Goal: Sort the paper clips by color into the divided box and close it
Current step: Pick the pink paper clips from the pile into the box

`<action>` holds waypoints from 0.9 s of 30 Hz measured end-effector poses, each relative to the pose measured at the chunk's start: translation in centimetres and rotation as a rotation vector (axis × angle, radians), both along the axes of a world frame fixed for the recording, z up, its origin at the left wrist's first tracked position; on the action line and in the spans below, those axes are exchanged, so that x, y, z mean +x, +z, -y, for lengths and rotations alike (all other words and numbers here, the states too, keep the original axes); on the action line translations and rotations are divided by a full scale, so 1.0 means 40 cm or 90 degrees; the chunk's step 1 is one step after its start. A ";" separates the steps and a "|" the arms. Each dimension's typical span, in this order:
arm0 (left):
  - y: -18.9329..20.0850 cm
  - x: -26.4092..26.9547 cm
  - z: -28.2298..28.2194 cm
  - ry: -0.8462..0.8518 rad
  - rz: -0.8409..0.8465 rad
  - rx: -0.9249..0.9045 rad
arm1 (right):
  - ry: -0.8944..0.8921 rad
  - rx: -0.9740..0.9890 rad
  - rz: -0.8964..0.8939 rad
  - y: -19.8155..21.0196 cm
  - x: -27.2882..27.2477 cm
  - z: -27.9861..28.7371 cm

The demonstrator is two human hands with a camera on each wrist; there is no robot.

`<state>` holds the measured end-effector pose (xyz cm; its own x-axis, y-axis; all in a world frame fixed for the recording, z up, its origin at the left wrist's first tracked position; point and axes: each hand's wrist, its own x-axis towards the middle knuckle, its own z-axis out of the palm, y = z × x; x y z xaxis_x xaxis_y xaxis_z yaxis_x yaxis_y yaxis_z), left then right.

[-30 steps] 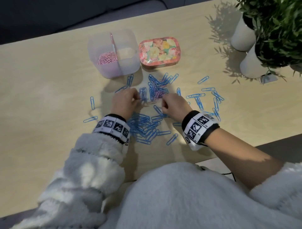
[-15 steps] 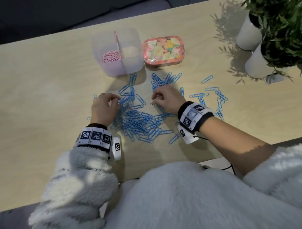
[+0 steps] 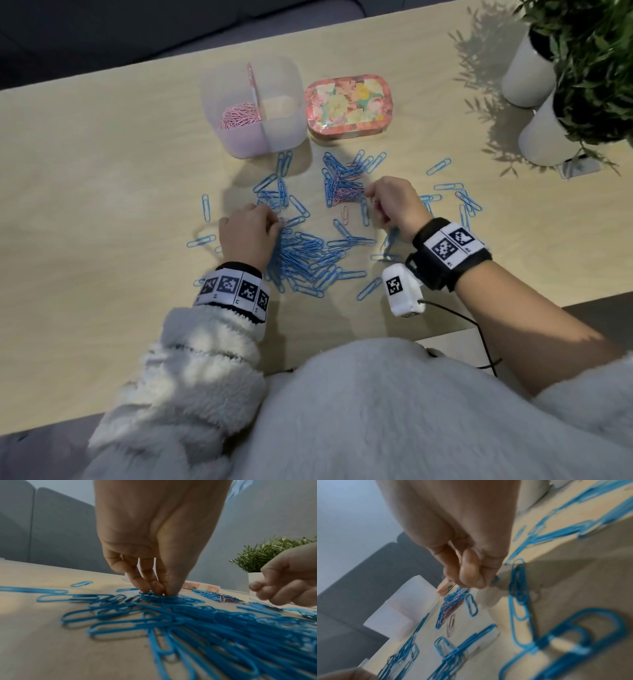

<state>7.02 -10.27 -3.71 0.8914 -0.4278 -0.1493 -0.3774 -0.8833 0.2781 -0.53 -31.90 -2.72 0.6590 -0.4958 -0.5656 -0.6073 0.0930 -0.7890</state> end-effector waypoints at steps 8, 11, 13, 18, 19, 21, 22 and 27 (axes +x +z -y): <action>0.011 0.010 -0.002 -0.011 -0.031 -0.100 | 0.247 -0.368 -0.079 -0.020 -0.008 -0.064; 0.029 0.011 0.019 0.015 -0.183 -0.257 | 0.308 -0.434 -0.110 -0.027 0.004 -0.090; 0.040 0.013 0.049 0.026 -0.282 -0.297 | 0.327 -0.419 -0.105 -0.027 0.006 -0.088; 0.075 0.038 0.149 0.222 -0.598 -0.452 | 0.136 -0.179 0.018 -0.017 -0.020 -0.017; 0.077 0.044 0.164 0.225 -0.615 -0.458 | 0.052 -0.083 0.052 -0.013 -0.026 -0.002; 0.072 0.050 0.193 0.150 -0.553 -0.404 | -0.092 0.084 0.108 -0.006 -0.032 0.022; 0.067 0.049 0.204 0.092 -0.491 -0.359 | -0.131 0.130 0.111 -0.001 -0.031 0.029; 0.034 0.039 0.227 -0.049 -0.271 -0.188 | 0.117 -0.189 0.062 -0.011 0.006 0.008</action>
<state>8.59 -19.34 -2.37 0.7425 -0.5685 -0.3543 -0.2374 -0.7180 0.6543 -0.28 -32.23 -3.17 0.7964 -0.4966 -0.3452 -0.5130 -0.2525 -0.8204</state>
